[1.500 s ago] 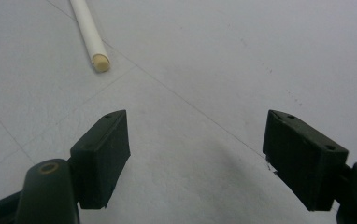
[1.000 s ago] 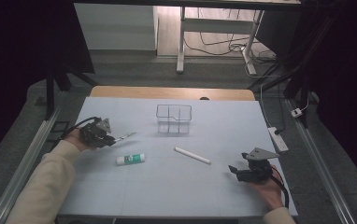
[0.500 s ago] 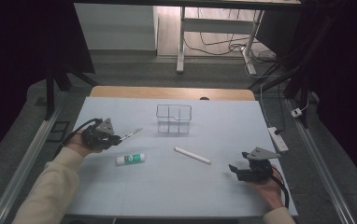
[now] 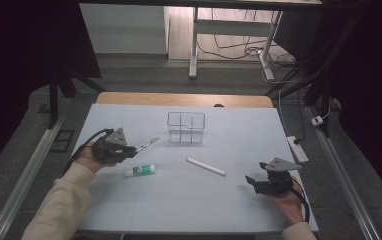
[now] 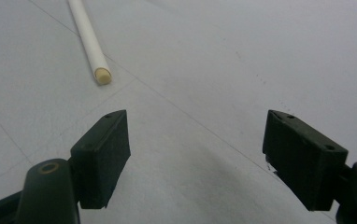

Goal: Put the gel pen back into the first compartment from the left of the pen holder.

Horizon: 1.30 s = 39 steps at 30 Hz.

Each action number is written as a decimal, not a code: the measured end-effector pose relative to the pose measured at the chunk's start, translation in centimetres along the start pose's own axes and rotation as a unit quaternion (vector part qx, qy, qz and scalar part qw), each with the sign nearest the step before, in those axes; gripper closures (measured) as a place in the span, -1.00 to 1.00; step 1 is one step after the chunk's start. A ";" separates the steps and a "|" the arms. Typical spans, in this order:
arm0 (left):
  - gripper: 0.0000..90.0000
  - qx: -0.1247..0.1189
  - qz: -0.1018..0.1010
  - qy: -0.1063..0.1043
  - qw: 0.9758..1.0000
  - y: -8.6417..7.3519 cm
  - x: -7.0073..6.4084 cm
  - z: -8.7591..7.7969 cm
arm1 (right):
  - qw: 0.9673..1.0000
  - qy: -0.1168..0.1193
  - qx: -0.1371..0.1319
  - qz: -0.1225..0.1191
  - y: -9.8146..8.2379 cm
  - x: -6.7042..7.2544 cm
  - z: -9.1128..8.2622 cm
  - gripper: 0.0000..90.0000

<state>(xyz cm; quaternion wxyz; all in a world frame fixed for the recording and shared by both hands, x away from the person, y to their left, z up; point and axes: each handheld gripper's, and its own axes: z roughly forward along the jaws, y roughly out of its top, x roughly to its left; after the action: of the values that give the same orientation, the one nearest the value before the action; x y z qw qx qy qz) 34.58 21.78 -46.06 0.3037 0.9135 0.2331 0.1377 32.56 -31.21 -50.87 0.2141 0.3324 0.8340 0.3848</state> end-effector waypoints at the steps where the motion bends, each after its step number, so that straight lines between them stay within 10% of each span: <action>1: 0.77 -0.002 -0.002 -0.002 1.000 0.0 -0.1 0.1 | 1.000 0.000 0.000 0.000 0.0 0.0 0.0 -0.50; 39: 0.77 -0.027 -0.007 -0.027 0.999 3.8 -2.8 2.0 | 1.000 0.000 -0.007 0.003 0.3 0.2 0.0 -0.49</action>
<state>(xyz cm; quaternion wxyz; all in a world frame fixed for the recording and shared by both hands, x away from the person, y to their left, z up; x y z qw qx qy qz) 34.30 16.66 -45.55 0.3351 0.9066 0.2280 0.1173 32.54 -30.97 -50.65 0.2157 0.3334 0.8301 0.3914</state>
